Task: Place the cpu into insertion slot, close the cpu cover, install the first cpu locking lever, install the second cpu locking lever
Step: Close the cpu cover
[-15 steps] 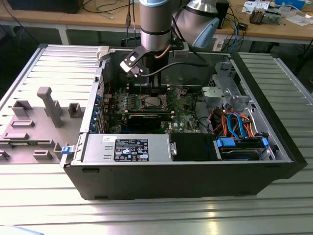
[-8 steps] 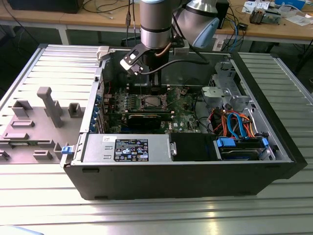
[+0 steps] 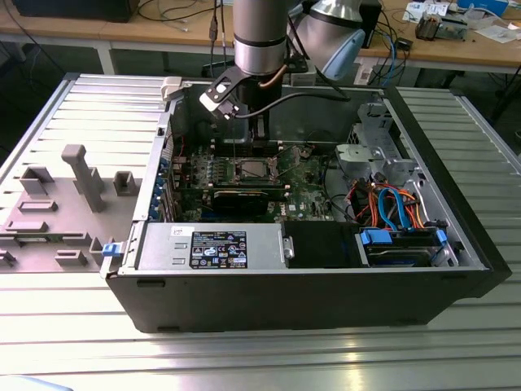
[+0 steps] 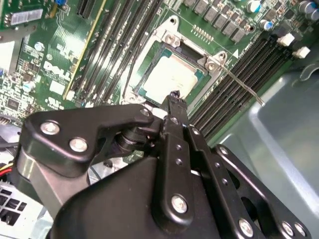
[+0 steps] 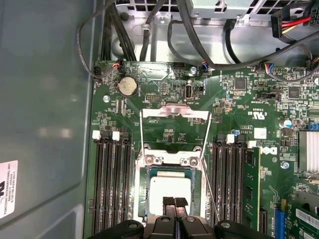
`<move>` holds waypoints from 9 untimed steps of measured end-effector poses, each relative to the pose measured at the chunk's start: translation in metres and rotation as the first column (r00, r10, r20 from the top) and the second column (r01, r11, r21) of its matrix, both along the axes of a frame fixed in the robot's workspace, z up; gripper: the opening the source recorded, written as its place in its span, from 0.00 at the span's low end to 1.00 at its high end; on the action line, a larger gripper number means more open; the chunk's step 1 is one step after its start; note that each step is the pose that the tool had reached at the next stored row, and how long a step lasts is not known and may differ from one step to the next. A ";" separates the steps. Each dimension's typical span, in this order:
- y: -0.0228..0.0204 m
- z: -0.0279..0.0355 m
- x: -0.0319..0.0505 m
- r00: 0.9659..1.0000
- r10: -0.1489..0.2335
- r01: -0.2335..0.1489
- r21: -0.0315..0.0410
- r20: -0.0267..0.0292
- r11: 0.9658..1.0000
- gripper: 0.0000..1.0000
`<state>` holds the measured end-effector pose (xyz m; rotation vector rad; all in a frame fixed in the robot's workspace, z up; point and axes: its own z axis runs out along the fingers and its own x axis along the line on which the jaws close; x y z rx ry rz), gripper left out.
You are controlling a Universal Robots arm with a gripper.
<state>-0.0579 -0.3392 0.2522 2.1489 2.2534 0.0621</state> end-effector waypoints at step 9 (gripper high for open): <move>0.0000 0.0029 0.0000 1.000 0.023 -0.023 -0.004 0.000 1.000 0.11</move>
